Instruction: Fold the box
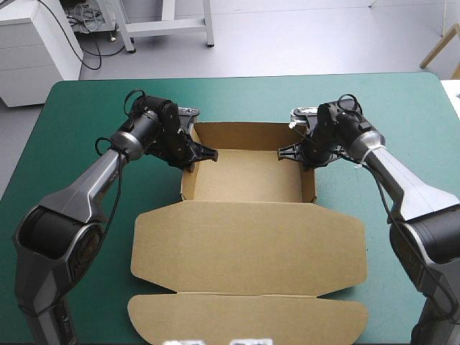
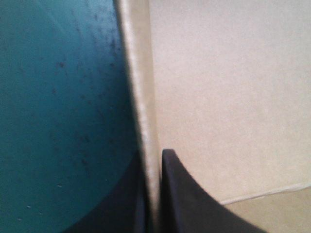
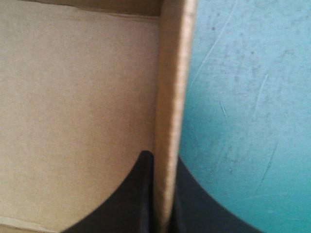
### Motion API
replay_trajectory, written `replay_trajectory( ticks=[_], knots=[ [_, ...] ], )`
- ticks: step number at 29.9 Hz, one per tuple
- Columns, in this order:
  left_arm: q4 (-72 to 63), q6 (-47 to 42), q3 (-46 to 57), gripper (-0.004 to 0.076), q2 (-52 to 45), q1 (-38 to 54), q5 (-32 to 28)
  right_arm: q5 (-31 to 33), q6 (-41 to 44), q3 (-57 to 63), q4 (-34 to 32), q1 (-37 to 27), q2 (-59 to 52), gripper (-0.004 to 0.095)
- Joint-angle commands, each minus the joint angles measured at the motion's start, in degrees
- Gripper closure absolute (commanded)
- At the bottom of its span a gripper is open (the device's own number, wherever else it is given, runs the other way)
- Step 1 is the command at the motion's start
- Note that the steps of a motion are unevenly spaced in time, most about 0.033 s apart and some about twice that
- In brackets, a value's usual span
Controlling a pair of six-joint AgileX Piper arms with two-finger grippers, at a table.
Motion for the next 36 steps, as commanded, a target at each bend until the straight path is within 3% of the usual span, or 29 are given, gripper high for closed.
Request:
replay_trajectory(
  ticks=[1,4,7,9,13,15,22,30,33,36],
  knots=[
    [-2.59,5.05,-1.56,0.0713,-3.05,-0.24,-0.80,2.48,-2.58,-2.42,0.49,1.61,-1.78,0.0859],
    [-2.65,5.38,-1.56,0.0634,-3.05,-0.24,-0.80,4.63,-0.21,-4.03,-5.08,2.40,-1.78,0.0681],
    [-2.65,5.38,-1.56,0.0511,-3.05,-0.24,-0.80,5.17,3.16,-5.84,-8.21,2.80,-1.78,0.0479],
    [-2.73,5.38,-1.56,0.0407,-3.05,-0.24,-0.80,5.82,3.89,-6.86,-9.11,2.80,-1.78,0.0403],
    [-2.63,5.94,-1.56,0.0209,-3.05,-0.24,-0.80,7.35,3.89,-7.88,-12.77,2.80,-1.89,0.0385],
    [-2.63,7.36,-1.56,0.0146,-3.05,-0.24,-0.66,7.35,3.89,-7.88,-13.01,2.80,-2.01,0.0386],
    [-1.56,7.48,-3.84,0.0136,-3.16,-0.24,1.66,7.35,3.38,-8.59,-13.16,2.80,-3.05,0.0385],
    [2.95,7.48,-20.25,0.0148,-3.46,-0.24,5.43,7.35,0.80,-15.11,-13.16,2.80,-6.78,0.0386],
    [2.95,7.48,-26.03,0.0198,-4.57,-0.24,5.43,7.35,0.66,-16.51,-13.05,2.80,-8.77,0.0386],
    [1.88,8.05,-28.98,0.0321,-6.23,-0.24,5.43,7.35,1.55,-16.51,-13.05,2.80,-10.61,0.0386]
  ],
)
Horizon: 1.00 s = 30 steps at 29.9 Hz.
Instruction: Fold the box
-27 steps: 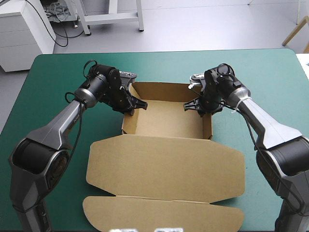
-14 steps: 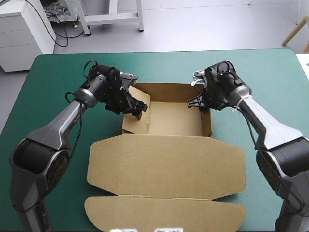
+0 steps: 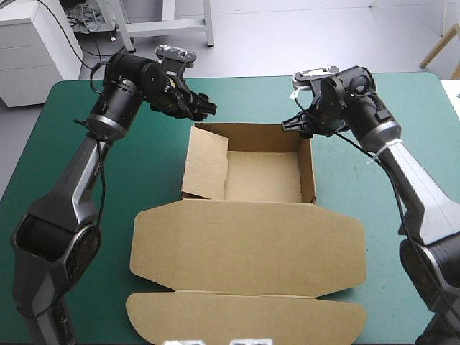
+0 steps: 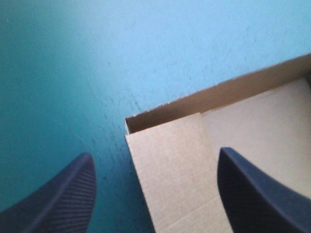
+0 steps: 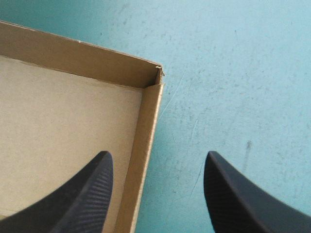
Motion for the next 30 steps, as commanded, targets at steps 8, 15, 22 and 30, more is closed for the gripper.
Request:
replay_trajectory(
  ticks=[8,15,22,30],
  knots=[
    [-3.52,7.04,-4.00,0.0729,-11.76,-0.17,2.70,-1.03,1.27,-1.80,-0.23,-0.13,-5.41,0.0409],
    [-1.98,8.44,-3.32,0.0730,-18.91,-0.17,2.70,-1.03,3.36,1.70,0.65,-1.03,-5.41,0.0409],
    [0.85,10.21,9.42,0.0734,-28.91,-0.17,2.70,-1.15,4.39,8.69,5.15,-2.52,-5.30,0.0409],
    [-2.42,15.22,34.88,0.0734,-42.54,-0.17,-4.63,-1.46,4.39,9.74,7.48,-2.52,-2.34,0.0466]
  ],
)
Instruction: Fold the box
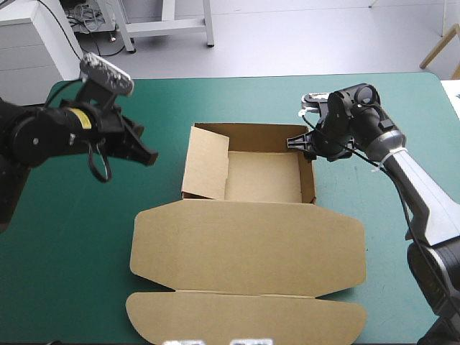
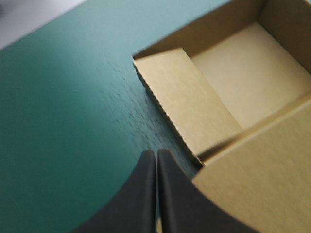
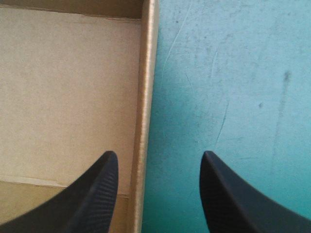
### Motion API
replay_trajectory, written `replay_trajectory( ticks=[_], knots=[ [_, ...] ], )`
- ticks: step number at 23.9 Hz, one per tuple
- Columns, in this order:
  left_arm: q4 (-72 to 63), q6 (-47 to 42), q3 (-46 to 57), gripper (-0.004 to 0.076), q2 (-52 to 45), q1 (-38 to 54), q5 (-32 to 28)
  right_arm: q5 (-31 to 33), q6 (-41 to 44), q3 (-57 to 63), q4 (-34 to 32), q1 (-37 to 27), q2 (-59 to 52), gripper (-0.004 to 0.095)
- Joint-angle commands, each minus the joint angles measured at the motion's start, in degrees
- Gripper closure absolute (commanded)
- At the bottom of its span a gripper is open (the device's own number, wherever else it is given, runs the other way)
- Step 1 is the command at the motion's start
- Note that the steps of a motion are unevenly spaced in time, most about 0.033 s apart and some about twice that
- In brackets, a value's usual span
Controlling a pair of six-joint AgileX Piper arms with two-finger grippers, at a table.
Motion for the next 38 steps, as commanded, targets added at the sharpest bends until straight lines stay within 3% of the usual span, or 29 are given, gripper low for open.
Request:
replay_trajectory(
  ticks=[1,8,15,20,22,29,38],
  knots=[
    [-2.47,0.95,9.85,0.0734,-7.90,-0.17,-6.16,-1.67,-0.08,-1.06,1.63,-0.24,-0.39,0.0476],
    [-2.37,1.90,32.21,0.0734,-20.46,-0.17,-9.34,-1.30,-0.19,-1.06,7.08,-0.24,4.83,0.0557],
    [-2.03,2.89,51.51,0.0734,-33.34,-0.17,-15.07,-1.30,-1.11,-1.06,7.70,-0.24,6.75,0.0671],
    [-1.64,2.89,62.23,0.0734,-41.17,-0.17,-17.56,-1.30,-1.42,-1.06,6.55,-0.24,6.75,0.0903],
    [-1.02,2.89,65.42,0.0734,-43.31,-0.17,-17.56,-1.30,-1.19,-1.06,5.32,-0.24,6.75,0.0927],
    [1.96,2.54,67.44,0.0734,-44.66,-0.17,-17.82,-1.30,-1.59,-1.26,3.62,-2.26,6.02,0.0927],
    [1.96,2.54,67.44,0.0734,-44.66,-0.17,-17.60,-1.30,-7.12,-1.26,-2.34,-16.73,-0.67,0.0927]
  ],
)
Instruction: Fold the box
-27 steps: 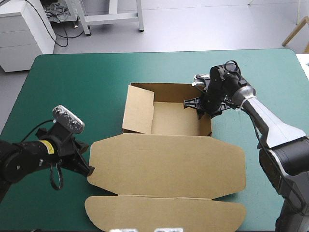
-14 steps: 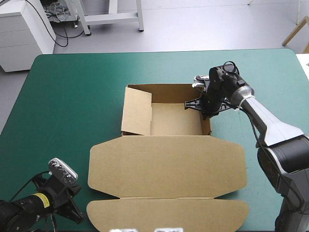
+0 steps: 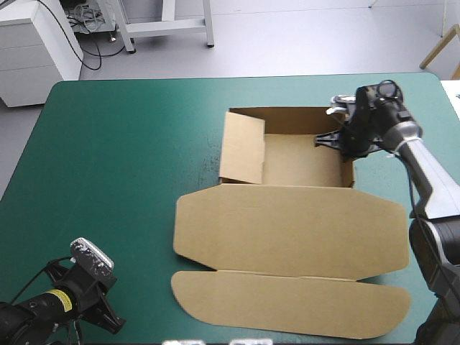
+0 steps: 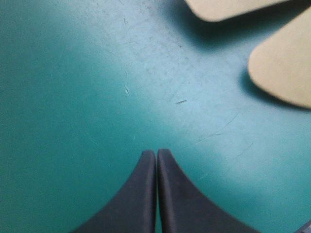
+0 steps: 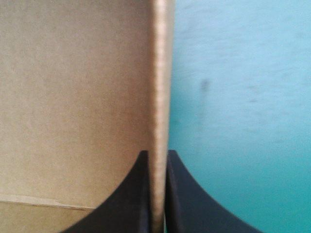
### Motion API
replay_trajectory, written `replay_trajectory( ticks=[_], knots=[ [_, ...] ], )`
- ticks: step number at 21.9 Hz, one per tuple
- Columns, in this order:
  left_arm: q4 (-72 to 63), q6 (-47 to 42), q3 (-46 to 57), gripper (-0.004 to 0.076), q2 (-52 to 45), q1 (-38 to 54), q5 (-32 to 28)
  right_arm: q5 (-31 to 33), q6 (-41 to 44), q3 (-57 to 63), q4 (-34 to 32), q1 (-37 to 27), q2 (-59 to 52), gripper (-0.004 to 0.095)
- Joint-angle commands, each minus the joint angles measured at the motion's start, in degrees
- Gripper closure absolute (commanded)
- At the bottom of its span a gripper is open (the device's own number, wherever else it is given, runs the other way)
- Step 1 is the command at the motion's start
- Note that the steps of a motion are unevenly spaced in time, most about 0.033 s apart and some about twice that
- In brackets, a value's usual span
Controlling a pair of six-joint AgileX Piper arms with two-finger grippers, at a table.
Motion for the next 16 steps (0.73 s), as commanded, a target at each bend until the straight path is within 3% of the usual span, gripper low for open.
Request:
replay_trajectory(
  ticks=[1,5,11,16],
  knots=[
    [-0.35,-0.43,-1.25,0.0734,0.28,-0.17,-2.69,-0.51,-3.27,-1.37,-2.69,-7.96,-5.87,0.0927],
    [-0.35,-0.43,-1.25,0.0734,0.28,-0.17,-2.69,-0.51,-6.03,-1.37,-2.69,-18.16,-6.96,0.0927],
    [-0.35,-0.43,-1.25,0.0734,0.28,-0.17,-2.69,-2.42,-5.95,-1.37,-4.45,-38.94,-6.99,0.0927],
    [-0.35,-0.43,-1.25,0.0734,0.28,-0.17,-2.69,-5.00,-2.36,-1.27,-3.77,-45.92,-6.99,0.0927]
  ],
)
